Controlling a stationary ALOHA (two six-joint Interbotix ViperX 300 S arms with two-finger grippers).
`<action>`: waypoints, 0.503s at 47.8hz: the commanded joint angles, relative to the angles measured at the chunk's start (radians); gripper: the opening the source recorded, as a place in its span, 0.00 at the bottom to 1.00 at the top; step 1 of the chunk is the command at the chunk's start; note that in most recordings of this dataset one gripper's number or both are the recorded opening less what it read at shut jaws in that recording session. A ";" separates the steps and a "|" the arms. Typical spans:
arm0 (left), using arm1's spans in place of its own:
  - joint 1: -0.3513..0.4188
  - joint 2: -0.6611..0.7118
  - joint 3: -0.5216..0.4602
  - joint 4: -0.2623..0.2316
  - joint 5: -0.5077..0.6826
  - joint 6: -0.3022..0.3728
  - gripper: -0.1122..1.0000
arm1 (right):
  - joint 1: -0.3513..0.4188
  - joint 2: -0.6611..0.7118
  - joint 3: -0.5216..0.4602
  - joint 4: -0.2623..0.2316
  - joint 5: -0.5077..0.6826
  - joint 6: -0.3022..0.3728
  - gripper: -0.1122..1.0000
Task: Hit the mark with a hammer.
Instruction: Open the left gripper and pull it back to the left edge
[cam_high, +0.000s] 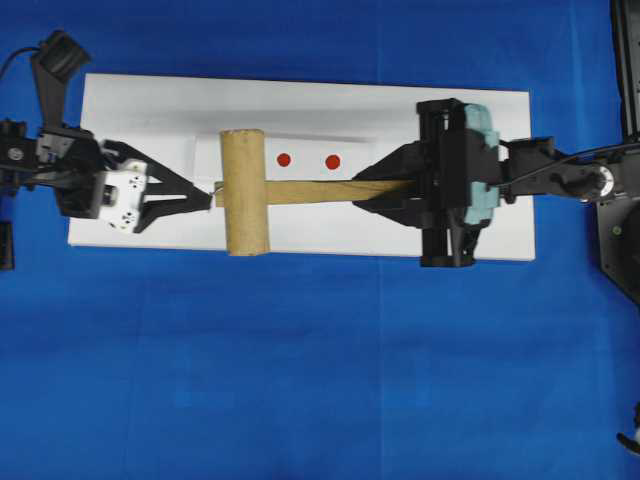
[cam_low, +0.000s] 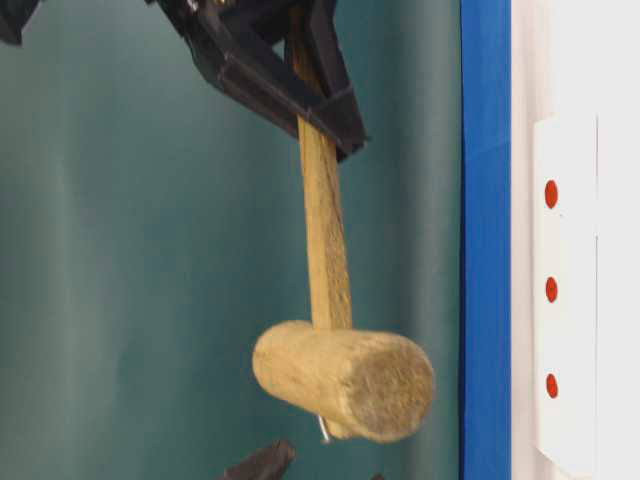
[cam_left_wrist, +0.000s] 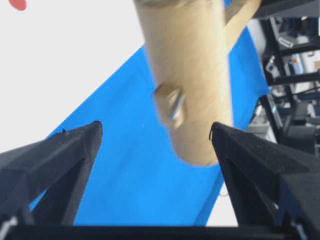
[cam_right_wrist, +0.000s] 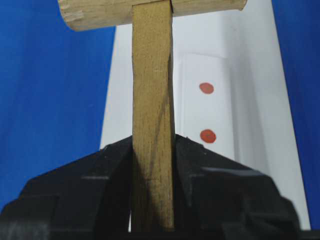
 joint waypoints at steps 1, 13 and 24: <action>-0.005 -0.051 0.012 0.003 0.002 0.003 0.89 | 0.002 -0.044 -0.002 0.008 -0.008 0.006 0.17; -0.006 -0.110 0.046 0.005 0.003 0.015 0.89 | 0.002 -0.054 0.006 0.008 -0.006 0.008 0.17; -0.006 -0.112 0.046 0.006 0.003 0.167 0.89 | 0.006 -0.040 -0.002 0.038 0.008 0.011 0.17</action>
